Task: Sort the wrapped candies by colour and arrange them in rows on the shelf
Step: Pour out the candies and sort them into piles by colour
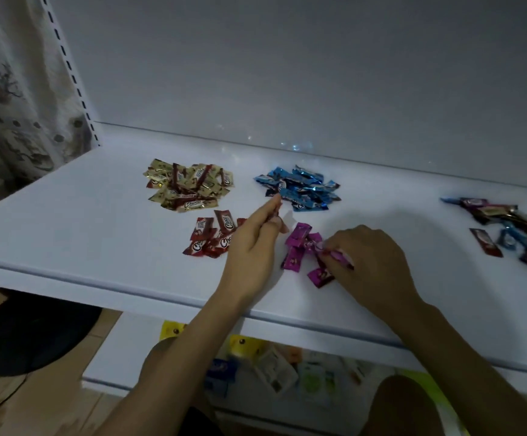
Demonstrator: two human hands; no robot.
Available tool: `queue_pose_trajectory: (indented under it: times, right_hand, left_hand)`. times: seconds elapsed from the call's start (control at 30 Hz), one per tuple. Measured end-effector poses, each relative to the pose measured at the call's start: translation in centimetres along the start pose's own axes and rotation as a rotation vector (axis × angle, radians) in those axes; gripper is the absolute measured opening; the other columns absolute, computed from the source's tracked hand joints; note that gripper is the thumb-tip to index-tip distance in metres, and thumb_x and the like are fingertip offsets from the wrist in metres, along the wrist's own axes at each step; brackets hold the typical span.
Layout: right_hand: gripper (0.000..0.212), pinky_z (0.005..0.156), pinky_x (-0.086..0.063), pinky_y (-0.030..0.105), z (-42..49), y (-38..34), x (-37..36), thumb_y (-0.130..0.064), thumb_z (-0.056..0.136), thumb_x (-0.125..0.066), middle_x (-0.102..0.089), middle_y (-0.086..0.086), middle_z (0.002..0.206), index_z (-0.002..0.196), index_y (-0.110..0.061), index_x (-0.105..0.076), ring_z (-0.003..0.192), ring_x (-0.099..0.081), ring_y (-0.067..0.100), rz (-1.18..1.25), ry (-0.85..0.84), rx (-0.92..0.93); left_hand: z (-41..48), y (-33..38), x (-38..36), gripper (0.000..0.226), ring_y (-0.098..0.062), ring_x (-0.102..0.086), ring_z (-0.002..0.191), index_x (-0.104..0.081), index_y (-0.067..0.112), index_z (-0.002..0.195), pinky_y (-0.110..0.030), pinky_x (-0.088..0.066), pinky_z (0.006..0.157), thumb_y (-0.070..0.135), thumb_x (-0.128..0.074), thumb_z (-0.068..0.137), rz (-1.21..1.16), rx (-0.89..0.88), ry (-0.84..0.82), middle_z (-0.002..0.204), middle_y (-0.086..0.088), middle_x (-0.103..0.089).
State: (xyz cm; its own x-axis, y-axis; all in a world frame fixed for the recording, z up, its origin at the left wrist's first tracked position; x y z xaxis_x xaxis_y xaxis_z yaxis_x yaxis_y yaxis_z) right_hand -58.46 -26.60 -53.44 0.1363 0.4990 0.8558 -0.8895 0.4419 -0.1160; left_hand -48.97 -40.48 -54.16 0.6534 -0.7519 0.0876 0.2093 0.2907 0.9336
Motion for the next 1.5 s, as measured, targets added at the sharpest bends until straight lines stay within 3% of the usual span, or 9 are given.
queue_pose_trajectory:
  times: [0.27, 0.43, 0.6, 0.83, 0.93, 1.1, 1.2, 1.33, 1.5]
  right_hand:
    - [0.062, 0.071, -0.038, 0.032, -0.3, -0.7, 0.5, -0.058, 0.096, -0.021, -0.066, -0.003, 0.081, 0.087, -0.020, -0.069, 0.078, -0.054, 0.018, 0.147, 0.027, 0.009]
    - [0.041, 0.075, -0.043, 0.012, -0.5, 1.3, 1.9, -0.058, 0.091, -0.044, -0.063, -0.014, 0.095, 0.115, -0.028, -0.061, 0.086, -0.056, -0.004, 0.561, 0.152, -0.341]
    - [0.015, 0.063, -0.042, 0.013, 0.3, 1.6, 2.6, -0.018, 0.087, -0.064, -0.066, -0.014, 0.067, 0.074, -0.021, -0.070, 0.064, -0.057, 0.000, 0.858, 0.115, -0.374]
    - [0.020, 0.068, -0.049, 0.030, 1.8, 0.3, 1.0, -0.024, 0.090, -0.061, -0.066, 0.001, 0.072, 0.073, -0.014, -0.065, 0.070, -0.062, 0.019, 0.831, 0.134, -0.419]
    - [0.022, 0.060, -0.046, 0.020, 4.0, -1.0, 0.2, -0.025, 0.092, -0.059, -0.060, -0.007, 0.060, 0.073, -0.013, -0.064, 0.056, -0.056, 0.007, 0.835, 0.101, -0.430]
    - [0.014, 0.052, -0.047, 0.014, 8.3, -3.6, -3.2, -0.019, 0.089, -0.064, -0.066, -0.003, 0.069, 0.085, -0.007, -0.070, 0.047, -0.054, -0.003, 0.901, -0.088, -0.426]
    - [0.015, 0.067, -0.057, 0.028, 10.0, -5.0, -6.4, -0.022, 0.087, -0.067, -0.072, 0.006, 0.085, 0.088, -0.008, -0.071, 0.061, -0.064, 0.010, 0.835, -0.241, -0.450]
    - [0.018, 0.061, -0.051, 0.026, 10.8, -6.2, -8.4, -0.035, 0.084, -0.069, -0.071, -0.003, 0.077, 0.078, -0.018, -0.072, 0.070, -0.065, 0.012, 0.612, -0.219, -0.404]
    - [0.018, 0.057, -0.039, 0.026, 10.9, -6.7, -8.8, -0.036, 0.083, -0.067, -0.061, -0.004, 0.094, 0.072, -0.028, -0.056, 0.081, -0.059, 0.013, 0.379, -0.155, -0.350]
  left_hand:
    - [-0.3, 0.5, -1.3, 0.057, 0.001, -0.064, 0.073, -0.036, 0.026, 0.141, -0.011, -0.046, 0.067, 0.008, -0.059, 0.092, -0.047, -0.032, -0.094, 0.077, 0.009, -0.069]
    - [-0.2, 0.7, -3.1, 0.023, -0.014, -0.071, 0.083, -0.062, 0.016, 0.105, -0.026, -0.056, 0.071, 0.003, -0.066, 0.087, -0.092, 0.017, -0.218, 0.085, -0.001, -0.074]
    - [-0.5, 0.4, -4.5, 0.015, -0.021, -0.071, 0.087, -0.068, 0.015, 0.096, -0.042, -0.057, 0.079, 0.005, -0.068, 0.084, -0.111, 0.023, -0.276, 0.088, -0.003, -0.075]
    - [-0.8, 1.0, -1.6, 0.018, -0.008, -0.066, 0.081, -0.064, 0.026, 0.103, -0.026, -0.053, 0.066, 0.019, -0.068, 0.088, 0.112, -0.107, -0.171, 0.089, 0.009, -0.071]
    - [-0.8, 0.6, 2.3, 0.021, -0.006, -0.059, 0.082, -0.062, 0.030, 0.108, -0.021, -0.049, 0.066, 0.032, -0.065, 0.088, 0.388, -0.171, 0.026, 0.092, 0.016, -0.065]
    - [-0.5, -1.4, 7.9, 0.086, -0.023, -0.047, 0.118, -0.049, 0.021, 0.132, -0.034, -0.044, 0.088, 0.076, -0.060, 0.067, 0.831, -0.092, 0.100, 0.134, -0.001, -0.053]
    - [-0.3, -2.9, 8.8, 0.106, -0.022, -0.041, 0.129, -0.037, 0.022, 0.142, -0.041, -0.041, 0.100, 0.083, -0.062, 0.059, 0.886, 0.036, 0.036, 0.144, 0.000, -0.044]
    - [-0.4, -3.5, 7.7, 0.091, -0.020, -0.025, 0.142, -0.021, 0.033, 0.150, -0.041, -0.026, 0.112, 0.076, -0.051, 0.075, 1.033, 0.047, -0.049, 0.157, 0.002, -0.025]
    - [-0.5, -3.2, 7.5, 0.059, -0.018, -0.029, 0.140, -0.037, 0.040, 0.143, -0.039, -0.028, 0.110, 0.061, -0.048, 0.089, 1.063, -0.049, -0.051, 0.155, 0.006, -0.030]
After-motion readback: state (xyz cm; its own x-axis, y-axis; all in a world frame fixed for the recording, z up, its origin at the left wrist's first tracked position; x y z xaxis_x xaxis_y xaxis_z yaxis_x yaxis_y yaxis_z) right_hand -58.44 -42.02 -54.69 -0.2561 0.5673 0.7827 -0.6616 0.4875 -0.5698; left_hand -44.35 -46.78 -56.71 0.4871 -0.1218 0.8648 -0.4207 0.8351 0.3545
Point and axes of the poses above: each hand's wrist, its own z-axis towards the middle knuckle, its own x-axis out of the back of the hand, y = z × x, the point moved 7 cm from there along z, towards the middle knuckle
